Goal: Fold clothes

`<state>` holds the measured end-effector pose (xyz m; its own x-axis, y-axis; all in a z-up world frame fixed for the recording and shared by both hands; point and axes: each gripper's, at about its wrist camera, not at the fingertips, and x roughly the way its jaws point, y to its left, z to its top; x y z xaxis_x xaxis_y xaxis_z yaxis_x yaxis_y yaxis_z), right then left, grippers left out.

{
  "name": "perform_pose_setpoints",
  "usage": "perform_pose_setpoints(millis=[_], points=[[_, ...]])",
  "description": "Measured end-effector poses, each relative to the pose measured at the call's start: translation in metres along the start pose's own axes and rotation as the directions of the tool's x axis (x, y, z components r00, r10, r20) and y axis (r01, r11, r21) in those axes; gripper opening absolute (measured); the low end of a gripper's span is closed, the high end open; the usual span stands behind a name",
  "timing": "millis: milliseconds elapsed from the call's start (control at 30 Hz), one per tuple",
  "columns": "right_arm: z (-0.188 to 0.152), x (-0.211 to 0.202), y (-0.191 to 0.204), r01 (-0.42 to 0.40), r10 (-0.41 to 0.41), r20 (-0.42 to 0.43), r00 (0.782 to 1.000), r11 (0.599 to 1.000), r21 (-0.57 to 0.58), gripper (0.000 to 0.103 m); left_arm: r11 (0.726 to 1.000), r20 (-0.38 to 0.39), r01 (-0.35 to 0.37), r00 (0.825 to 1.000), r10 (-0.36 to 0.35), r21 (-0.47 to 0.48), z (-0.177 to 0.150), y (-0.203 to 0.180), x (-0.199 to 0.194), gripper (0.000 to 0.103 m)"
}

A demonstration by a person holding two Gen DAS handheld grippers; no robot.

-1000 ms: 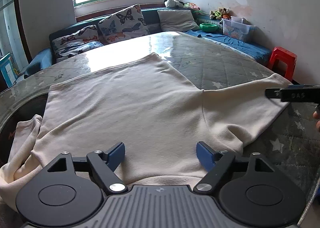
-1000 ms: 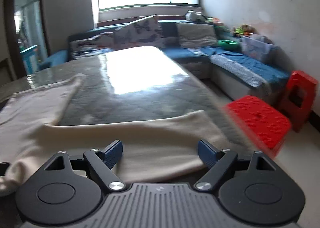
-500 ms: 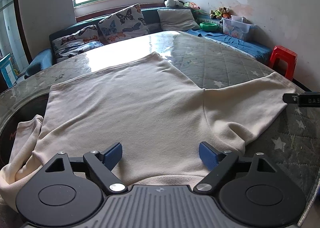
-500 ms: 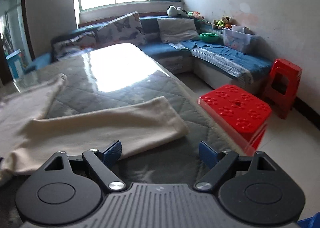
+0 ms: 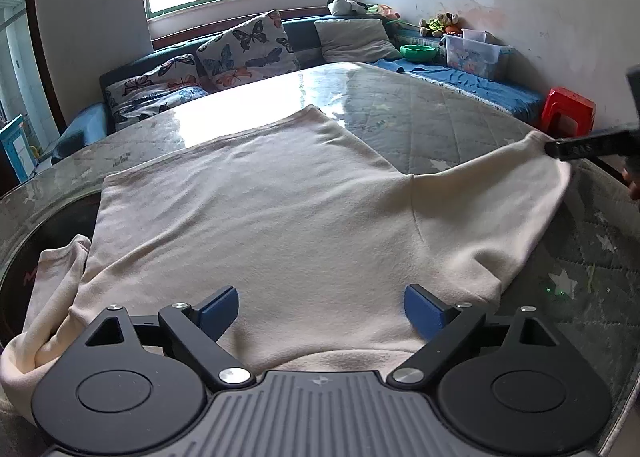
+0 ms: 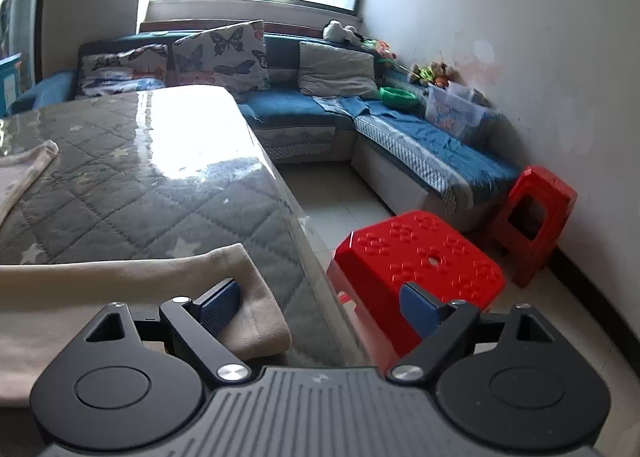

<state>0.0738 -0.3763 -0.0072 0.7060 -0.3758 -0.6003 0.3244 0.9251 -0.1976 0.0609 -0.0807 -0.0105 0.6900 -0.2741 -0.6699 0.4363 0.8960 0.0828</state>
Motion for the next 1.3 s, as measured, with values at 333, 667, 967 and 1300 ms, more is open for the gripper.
perform_pose_setpoints(millis=[333, 667, 967, 1300], points=[[0.013, 0.010, 0.009, 0.007, -0.007, 0.002, 1.000, 0.999, -0.034, 0.092, 1.000, 0.001, -0.005, 1.000, 0.005, 0.005, 0.000, 0.000, 0.000, 0.094], [0.022, -0.034, 0.025, -0.107, 0.110, 0.070, 0.991, 0.993, -0.057, 0.094, 1.000, 0.016, -0.010, 1.000, 0.010, 0.005, 0.001, 0.004, -0.006, 0.094], [0.027, -0.092, 0.111, -0.370, 0.402, 0.130, 0.906, 0.904, -0.213, 0.101, 0.975, 0.053, -0.135, 0.988, 0.146, -0.177, 0.008, 0.081, -0.026, 0.093], [0.010, -0.103, 0.183, -0.481, 0.524, 0.057, 0.850, 0.815, -0.324, 0.103, 0.890, -0.009, -0.238, 0.967, 0.254, -0.390, 0.000, 0.186, -0.018, 0.081]])
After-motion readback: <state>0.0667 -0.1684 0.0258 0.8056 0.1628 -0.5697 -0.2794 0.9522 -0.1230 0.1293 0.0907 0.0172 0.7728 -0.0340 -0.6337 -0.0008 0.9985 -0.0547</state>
